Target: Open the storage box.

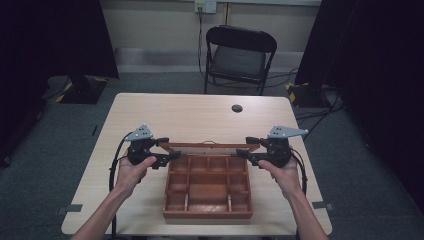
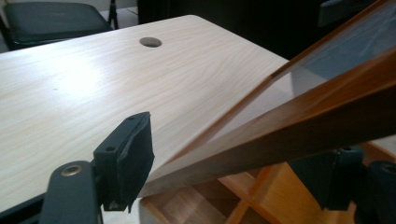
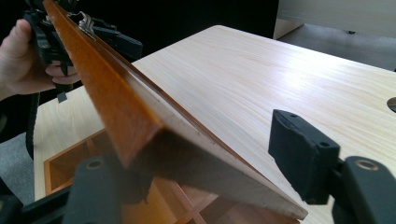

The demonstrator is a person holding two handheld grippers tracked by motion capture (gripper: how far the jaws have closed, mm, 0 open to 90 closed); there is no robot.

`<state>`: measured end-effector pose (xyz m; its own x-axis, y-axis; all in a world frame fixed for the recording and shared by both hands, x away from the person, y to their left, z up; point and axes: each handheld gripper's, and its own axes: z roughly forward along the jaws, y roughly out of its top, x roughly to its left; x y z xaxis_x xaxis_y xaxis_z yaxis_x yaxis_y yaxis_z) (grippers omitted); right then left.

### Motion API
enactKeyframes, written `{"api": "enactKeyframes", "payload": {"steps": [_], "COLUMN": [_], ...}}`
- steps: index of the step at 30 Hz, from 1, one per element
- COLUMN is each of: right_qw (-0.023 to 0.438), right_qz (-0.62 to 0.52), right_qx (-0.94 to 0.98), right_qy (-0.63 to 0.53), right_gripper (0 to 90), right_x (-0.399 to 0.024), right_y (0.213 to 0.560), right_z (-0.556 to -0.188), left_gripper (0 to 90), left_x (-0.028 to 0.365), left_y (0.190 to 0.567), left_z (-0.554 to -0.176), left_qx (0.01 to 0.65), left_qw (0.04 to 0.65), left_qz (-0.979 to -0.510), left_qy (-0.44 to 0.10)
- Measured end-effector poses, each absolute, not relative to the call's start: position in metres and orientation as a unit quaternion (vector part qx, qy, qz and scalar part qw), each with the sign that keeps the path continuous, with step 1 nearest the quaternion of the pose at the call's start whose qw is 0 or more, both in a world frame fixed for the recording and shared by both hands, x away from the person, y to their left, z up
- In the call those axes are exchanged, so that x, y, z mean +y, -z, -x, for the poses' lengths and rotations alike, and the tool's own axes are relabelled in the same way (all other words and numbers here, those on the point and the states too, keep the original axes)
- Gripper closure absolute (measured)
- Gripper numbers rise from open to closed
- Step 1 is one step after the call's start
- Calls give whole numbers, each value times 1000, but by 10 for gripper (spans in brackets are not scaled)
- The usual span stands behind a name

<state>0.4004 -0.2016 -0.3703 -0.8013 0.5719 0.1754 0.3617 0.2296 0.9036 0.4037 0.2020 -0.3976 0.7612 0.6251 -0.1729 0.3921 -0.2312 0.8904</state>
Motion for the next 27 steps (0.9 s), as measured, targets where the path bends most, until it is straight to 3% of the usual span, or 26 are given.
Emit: {"api": "enactKeyframes", "payload": {"steps": [8,16,21,27], "right_qw": [93,90,83,86], "right_qz": [-302,-318,-325,-332], "right_qx": [772,766,761,758], "right_qy": [-551,-552,-555,-556], "right_gripper": [452,454,452,466], "right_x": [-202,-203,-203,-205], "right_y": [373,377,380,382], "right_z": [-406,-415,-420,-424], "left_gripper": [251,222,367,470], "left_x": [198,199,198,196], "left_y": [403,407,410,414], "left_z": [-410,-418,-421,-425], "left_qx": [319,336,332,322], "left_qw": [525,537,539,534], "left_qz": [-780,-765,-764,-772], "left_qy": [-117,-119,-121,-120]}}
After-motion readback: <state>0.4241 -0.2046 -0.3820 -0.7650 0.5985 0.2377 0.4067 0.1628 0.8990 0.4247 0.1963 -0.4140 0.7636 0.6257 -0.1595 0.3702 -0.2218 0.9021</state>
